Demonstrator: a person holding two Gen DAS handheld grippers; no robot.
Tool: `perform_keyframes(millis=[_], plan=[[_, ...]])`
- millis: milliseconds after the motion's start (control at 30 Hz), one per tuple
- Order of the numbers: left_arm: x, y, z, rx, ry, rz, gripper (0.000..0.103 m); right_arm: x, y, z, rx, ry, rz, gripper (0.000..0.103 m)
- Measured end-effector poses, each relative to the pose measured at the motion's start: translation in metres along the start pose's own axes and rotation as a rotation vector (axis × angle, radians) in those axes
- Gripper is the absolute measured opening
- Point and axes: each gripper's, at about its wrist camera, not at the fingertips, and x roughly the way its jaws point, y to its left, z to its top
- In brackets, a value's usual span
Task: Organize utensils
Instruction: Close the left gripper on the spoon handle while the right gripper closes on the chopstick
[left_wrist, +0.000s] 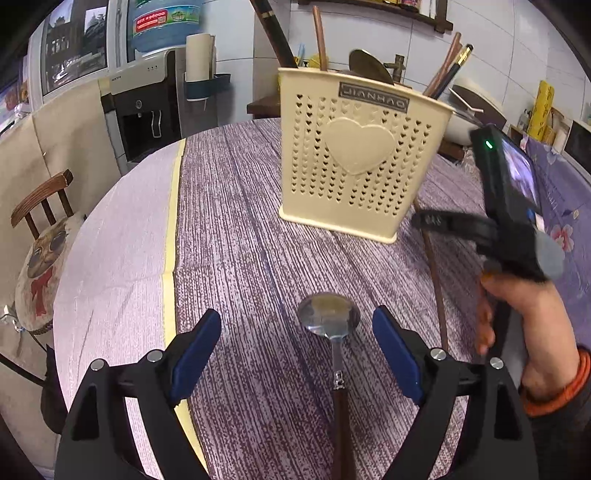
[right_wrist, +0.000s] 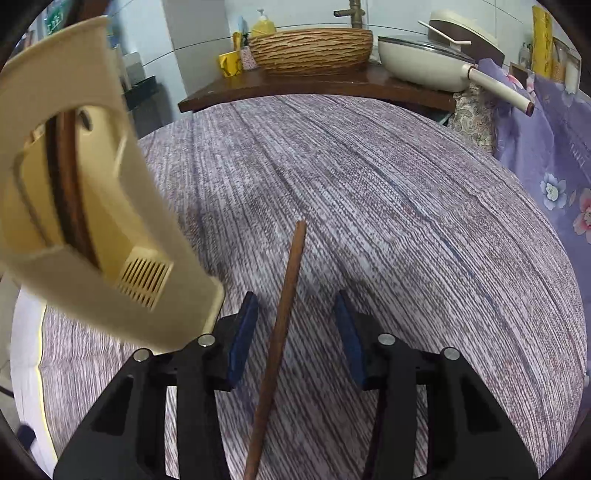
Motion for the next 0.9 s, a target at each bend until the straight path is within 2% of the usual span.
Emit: perform_keyframes(millis=[67, 167, 233, 367, 500, 567, 700, 767, 900], plan=[[0.002, -0.001, -0.002, 0.006, 0.007, 0.001, 0.083, 0.003, -0.001, 0.004, 0.011, -0.002, -0.032, 0.032], [0.007, -0.006, -0.004, 0.026, 0.019, 0.002, 0.083, 0.007, 0.002, 0.007, -0.025, 0.004, -0.071, 0.027], [0.009, -0.009, -0.005, 0.041, 0.020, 0.014, 0.083, 0.007, 0.002, 0.008, -0.026, 0.009, -0.073, 0.024], [0.018, -0.014, -0.005, 0.050, 0.044, 0.021, 0.083, 0.007, 0.005, 0.008, -0.051, 0.019, -0.062, 0.012], [0.029, -0.024, -0.004, 0.083, 0.087, 0.013, 0.081, 0.005, 0.003, 0.007, -0.062, 0.037, -0.035, 0.011], [0.038, -0.028, -0.004, 0.094, 0.119, -0.007, 0.068, 0.004, 0.002, 0.006, -0.063, 0.043, -0.021, 0.011], [0.045, -0.034, -0.003, 0.120, 0.126, 0.009, 0.059, 0.001, -0.003, 0.004, -0.037, 0.061, 0.032, 0.010], [0.047, -0.036, 0.000, 0.127, 0.126, 0.005, 0.047, 0.000, -0.006, 0.003, -0.016, 0.068, 0.058, 0.010], [0.049, -0.036, 0.005, 0.134, 0.133, 0.004, 0.047, -0.003, -0.012, 0.000, 0.005, 0.074, 0.083, 0.010]])
